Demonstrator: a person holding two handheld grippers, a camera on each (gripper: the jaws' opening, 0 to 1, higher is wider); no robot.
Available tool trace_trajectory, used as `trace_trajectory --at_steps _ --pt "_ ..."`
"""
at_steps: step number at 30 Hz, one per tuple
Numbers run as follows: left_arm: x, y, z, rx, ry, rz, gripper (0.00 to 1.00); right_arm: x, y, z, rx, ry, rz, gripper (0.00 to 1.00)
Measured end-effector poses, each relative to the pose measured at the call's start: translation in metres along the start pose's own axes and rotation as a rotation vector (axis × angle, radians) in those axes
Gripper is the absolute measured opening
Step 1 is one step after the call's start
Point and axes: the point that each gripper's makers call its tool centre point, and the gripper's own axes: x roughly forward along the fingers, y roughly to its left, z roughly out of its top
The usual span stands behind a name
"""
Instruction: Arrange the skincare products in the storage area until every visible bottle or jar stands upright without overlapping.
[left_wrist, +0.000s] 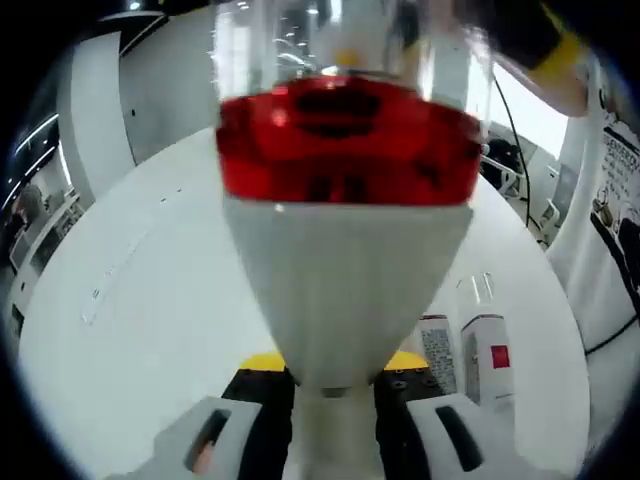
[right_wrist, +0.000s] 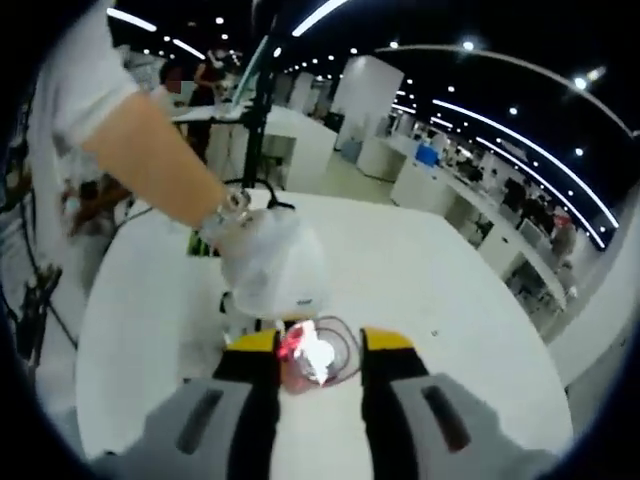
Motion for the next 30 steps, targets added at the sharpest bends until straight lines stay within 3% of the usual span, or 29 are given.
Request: trace_trajectory --at_steps 6,10,13,23,30 --pt "-0.017 0.000 0.020 -0.014 -0.119 0.026 0.30 0.001 -0.001 0.000 -0.002 0.003 -0.006 0.28" --pt "-0.018 0.001 0.022 -0.061 -0.162 0.049 0.30 0.003 -0.001 0.001 0.001 0.002 -0.017 0.28" --pt "-0.017 -0.002 0.023 -0.084 -0.194 0.030 0.30 0.004 0.002 0.003 0.004 -0.005 -0.040 0.28" --pt "-0.012 -0.012 0.028 -0.053 -0.210 -0.003 0.30 -0.006 0.004 -0.002 0.032 -0.020 -0.113 0.28" --pt "-0.011 -0.012 0.030 -0.087 -0.222 -0.002 0.31 -0.008 0.005 -0.001 0.002 -0.045 -0.131 0.30"
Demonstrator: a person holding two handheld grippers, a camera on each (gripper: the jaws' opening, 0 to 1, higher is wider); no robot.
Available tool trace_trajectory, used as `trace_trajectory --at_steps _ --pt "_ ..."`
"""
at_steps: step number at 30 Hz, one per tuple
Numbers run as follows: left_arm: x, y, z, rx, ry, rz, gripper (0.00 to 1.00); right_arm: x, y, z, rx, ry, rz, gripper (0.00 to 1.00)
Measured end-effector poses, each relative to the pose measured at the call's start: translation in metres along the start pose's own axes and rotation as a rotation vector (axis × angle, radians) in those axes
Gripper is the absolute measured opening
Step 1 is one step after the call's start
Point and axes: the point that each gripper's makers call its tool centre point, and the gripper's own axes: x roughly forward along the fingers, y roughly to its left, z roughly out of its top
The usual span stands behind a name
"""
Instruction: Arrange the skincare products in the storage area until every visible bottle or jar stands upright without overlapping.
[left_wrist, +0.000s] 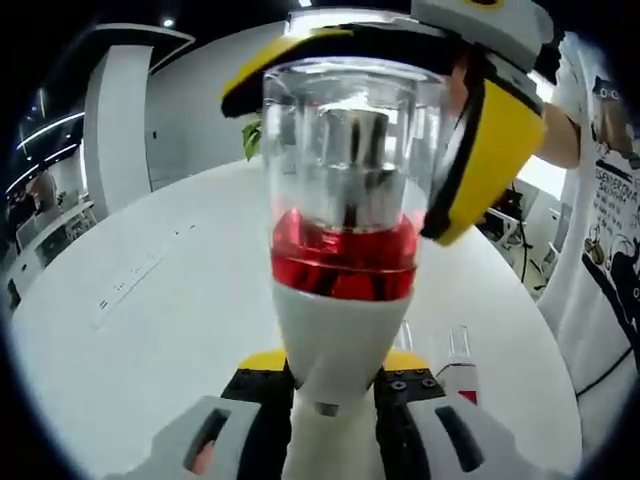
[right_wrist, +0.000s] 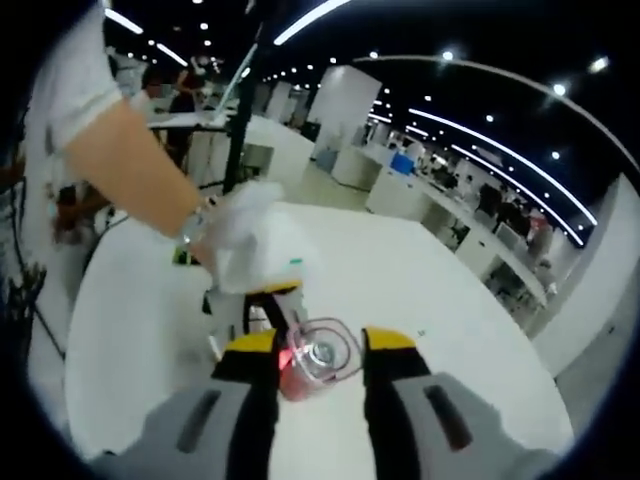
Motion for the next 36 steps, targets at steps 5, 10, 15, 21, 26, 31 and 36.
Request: trace_trajectory --at_steps 5,10,15,21,26,31,36 --pt "-0.011 0.002 0.000 -0.020 -0.003 0.023 0.37 -0.001 0.001 0.000 -0.028 0.002 -0.007 0.34" --pt "-0.025 0.010 0.000 0.004 -0.002 0.114 0.43 -0.006 0.000 -0.002 0.068 -0.008 -0.027 0.40" --pt "-0.051 0.008 0.002 -0.009 -0.037 0.190 0.49 -0.020 -0.015 0.009 0.197 -0.138 -0.122 0.44" --pt "-0.097 0.009 0.002 -0.038 -0.108 0.393 0.49 -0.044 -0.042 0.016 0.461 -0.335 -0.290 0.45" --pt "-0.138 -0.003 -0.007 -0.121 -0.216 0.581 0.49 -0.054 -0.016 0.027 0.569 -0.430 -0.320 0.42" --pt "-0.180 -0.014 -0.052 -0.247 -0.182 0.730 0.47 -0.044 0.019 0.024 0.465 -0.365 -0.295 0.42" --pt "-0.221 -0.008 -0.081 -0.377 -0.191 0.896 0.45 -0.030 0.036 0.023 0.420 -0.323 -0.271 0.42"
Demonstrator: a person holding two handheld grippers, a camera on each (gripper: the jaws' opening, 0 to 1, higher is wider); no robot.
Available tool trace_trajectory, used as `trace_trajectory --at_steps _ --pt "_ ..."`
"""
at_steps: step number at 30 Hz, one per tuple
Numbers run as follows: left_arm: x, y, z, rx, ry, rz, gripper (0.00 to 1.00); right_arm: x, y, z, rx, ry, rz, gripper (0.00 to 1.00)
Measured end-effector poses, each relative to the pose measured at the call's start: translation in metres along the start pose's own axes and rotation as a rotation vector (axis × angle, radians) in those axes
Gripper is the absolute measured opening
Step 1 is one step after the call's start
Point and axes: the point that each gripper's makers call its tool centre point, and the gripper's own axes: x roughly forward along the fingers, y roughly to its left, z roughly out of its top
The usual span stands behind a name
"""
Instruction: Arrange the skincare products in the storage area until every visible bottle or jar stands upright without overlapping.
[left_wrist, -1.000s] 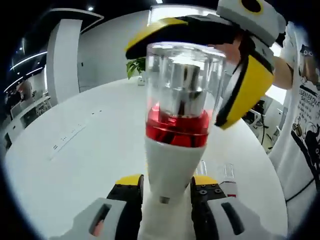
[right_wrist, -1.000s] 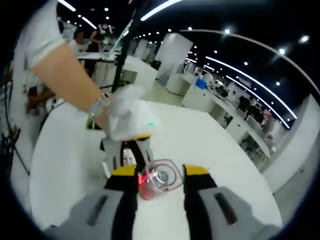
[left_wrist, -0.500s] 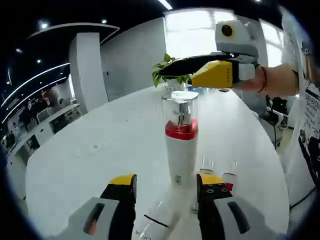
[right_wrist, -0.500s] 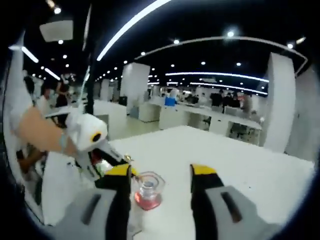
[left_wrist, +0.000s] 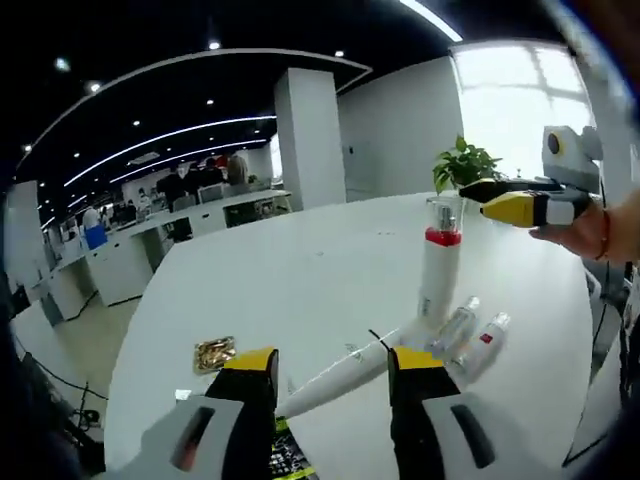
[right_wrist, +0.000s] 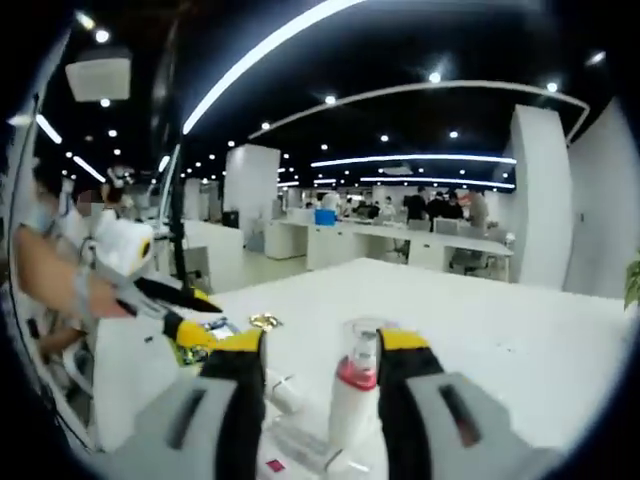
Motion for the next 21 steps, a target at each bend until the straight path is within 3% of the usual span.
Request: trace_trajectory --at_steps 2,4,5,10,12,14,16,18,21 --pt "-0.003 0.011 -0.003 -0.028 0.006 0.035 0.45 0.008 0.006 0.000 -0.044 0.005 0.021 0.42" --pt "-0.006 0.022 -0.004 -0.039 -0.006 0.081 0.45 0.009 0.006 0.000 -0.051 0.017 -0.005 0.42" --pt "-0.009 0.024 -0.006 -0.039 0.002 0.089 0.44 0.011 0.009 0.006 -0.083 -0.009 -0.017 0.42" --pt "-0.017 0.027 -0.008 -0.059 -0.011 0.095 0.43 0.026 0.032 0.009 -0.160 0.002 0.070 0.45" --pt "-0.018 0.029 -0.014 -0.047 0.011 0.114 0.43 0.036 0.037 0.009 -0.195 0.012 0.075 0.45" --pt "-0.023 0.034 -0.023 -0.045 0.043 0.171 0.40 0.044 0.046 0.007 -0.290 0.023 0.100 0.45" --pt "-0.029 0.032 -0.030 -0.104 0.060 0.200 0.39 0.046 0.055 -0.004 -0.337 0.068 0.129 0.47" --pt "-0.034 0.027 -0.036 -0.132 0.073 0.199 0.40 0.048 0.065 -0.013 -0.349 0.092 0.171 0.47" --pt "-0.042 0.023 -0.047 -0.077 0.153 0.196 0.37 0.056 0.073 -0.023 -0.335 0.126 0.206 0.47"
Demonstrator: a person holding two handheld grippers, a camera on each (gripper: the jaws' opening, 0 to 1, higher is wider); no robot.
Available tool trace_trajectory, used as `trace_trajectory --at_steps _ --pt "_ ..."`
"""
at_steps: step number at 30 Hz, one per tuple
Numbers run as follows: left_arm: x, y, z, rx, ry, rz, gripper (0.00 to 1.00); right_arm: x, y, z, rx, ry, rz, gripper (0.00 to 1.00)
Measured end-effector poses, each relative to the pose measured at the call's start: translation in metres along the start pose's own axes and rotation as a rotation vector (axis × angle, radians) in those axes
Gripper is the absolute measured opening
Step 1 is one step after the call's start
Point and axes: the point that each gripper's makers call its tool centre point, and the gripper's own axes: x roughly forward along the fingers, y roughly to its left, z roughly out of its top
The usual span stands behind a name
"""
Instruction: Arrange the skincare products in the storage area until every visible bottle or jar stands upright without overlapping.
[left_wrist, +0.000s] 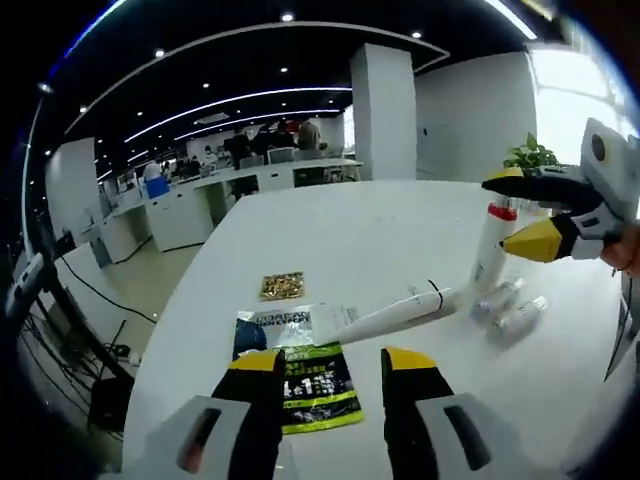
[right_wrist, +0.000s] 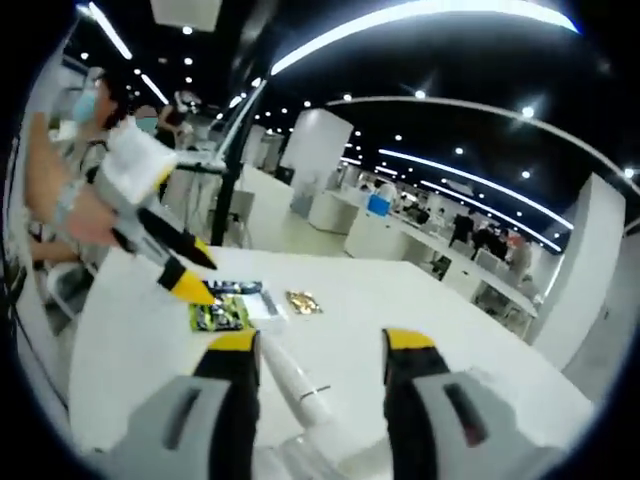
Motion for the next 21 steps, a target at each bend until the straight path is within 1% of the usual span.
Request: trace_trajectory --at_steps 2,4,5,7,8,10,12,13,14,15,17,19,21 --pt "-0.006 0.003 0.004 -0.002 -0.007 0.006 0.35 0.007 0.009 -0.008 -0.001 0.062 0.043 0.48" --pt "-0.014 0.007 0.010 -0.034 -0.041 -0.008 0.37 0.011 0.014 -0.005 -0.040 0.079 0.062 0.48" --pt "-0.019 0.009 0.011 -0.042 -0.054 -0.008 0.38 0.011 0.016 -0.004 -0.041 0.075 0.065 0.48" --pt "-0.022 0.014 0.010 -0.047 -0.060 0.003 0.38 0.011 0.021 -0.004 -0.043 0.079 0.076 0.48" --pt "-0.023 0.018 0.007 -0.053 -0.060 0.021 0.38 0.011 0.025 -0.006 -0.043 0.091 0.093 0.48" --pt "-0.025 0.023 0.003 -0.064 -0.045 0.041 0.37 0.013 0.028 -0.010 -0.062 0.113 0.115 0.49" --pt "-0.028 0.025 0.001 -0.069 -0.031 0.048 0.37 0.015 0.026 -0.013 -0.093 0.139 0.110 0.48" --pt "-0.030 0.027 0.000 -0.058 -0.022 0.049 0.37 0.017 0.026 -0.013 -0.096 0.144 0.111 0.48" --pt "-0.033 0.029 0.000 -0.037 -0.028 0.053 0.37 0.019 0.025 -0.012 -0.092 0.147 0.114 0.48" --pt "-0.034 0.031 0.000 -0.034 -0.033 0.059 0.37 0.020 0.026 -0.011 -0.091 0.149 0.119 0.48" --pt "-0.040 0.036 -0.002 -0.073 -0.050 0.079 0.38 0.020 0.029 -0.010 -0.101 0.154 0.131 0.48" --pt "-0.044 0.034 -0.006 -0.121 -0.055 0.062 0.38 0.021 0.033 -0.009 -0.120 0.160 0.134 0.48" --pt "-0.047 0.033 -0.012 -0.120 -0.052 0.053 0.38 0.022 0.037 -0.012 -0.128 0.172 0.138 0.48"
